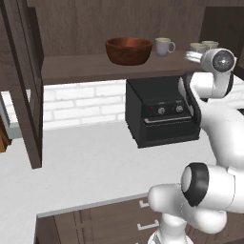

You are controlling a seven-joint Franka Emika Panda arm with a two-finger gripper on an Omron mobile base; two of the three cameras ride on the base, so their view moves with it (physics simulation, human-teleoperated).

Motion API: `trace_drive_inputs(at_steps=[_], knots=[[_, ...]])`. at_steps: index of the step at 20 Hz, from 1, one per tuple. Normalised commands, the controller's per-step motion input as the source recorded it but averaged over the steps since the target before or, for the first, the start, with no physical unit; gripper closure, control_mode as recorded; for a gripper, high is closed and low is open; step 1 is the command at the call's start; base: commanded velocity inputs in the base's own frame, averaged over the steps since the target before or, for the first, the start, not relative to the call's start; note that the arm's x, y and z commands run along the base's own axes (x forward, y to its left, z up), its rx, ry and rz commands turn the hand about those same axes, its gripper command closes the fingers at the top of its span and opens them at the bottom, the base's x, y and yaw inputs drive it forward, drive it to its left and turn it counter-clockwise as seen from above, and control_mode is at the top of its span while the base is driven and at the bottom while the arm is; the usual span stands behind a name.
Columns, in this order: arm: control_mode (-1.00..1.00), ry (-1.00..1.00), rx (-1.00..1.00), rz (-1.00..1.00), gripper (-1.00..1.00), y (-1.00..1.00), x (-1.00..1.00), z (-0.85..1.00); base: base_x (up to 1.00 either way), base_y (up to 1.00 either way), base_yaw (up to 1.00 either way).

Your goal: Gather all objects into one cabinet and sort the glasses and bowls to opposite sides.

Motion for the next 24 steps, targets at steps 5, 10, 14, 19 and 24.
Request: trace_drive_inputs(at_steps=[5, 10, 14, 19, 24], knots=[[-1.00, 0.07, 0.00, 0.01, -1.00, 0.24, -1.00, 0.55, 0.00, 0.00, 0.00], [-1.00, 0.13, 0.00, 0.10, -1.00, 0.66, -1.00, 0.64, 0.00, 0.00, 0.00], [-1.00, 0.06, -0.02, 0.21, -1.00, 0.93, -1.00, 0.16, 0.00, 0.00, 0.00], [-1.00, 0.03, -0.04, 0.29, -1.00, 1.00, -1.00, 0.00, 0.00, 0.00, 0.00], [-1.00, 0.03, -0.05, 0.29, -1.00, 1.00, -1.00, 0.00, 0.00, 0.00, 0.00]])
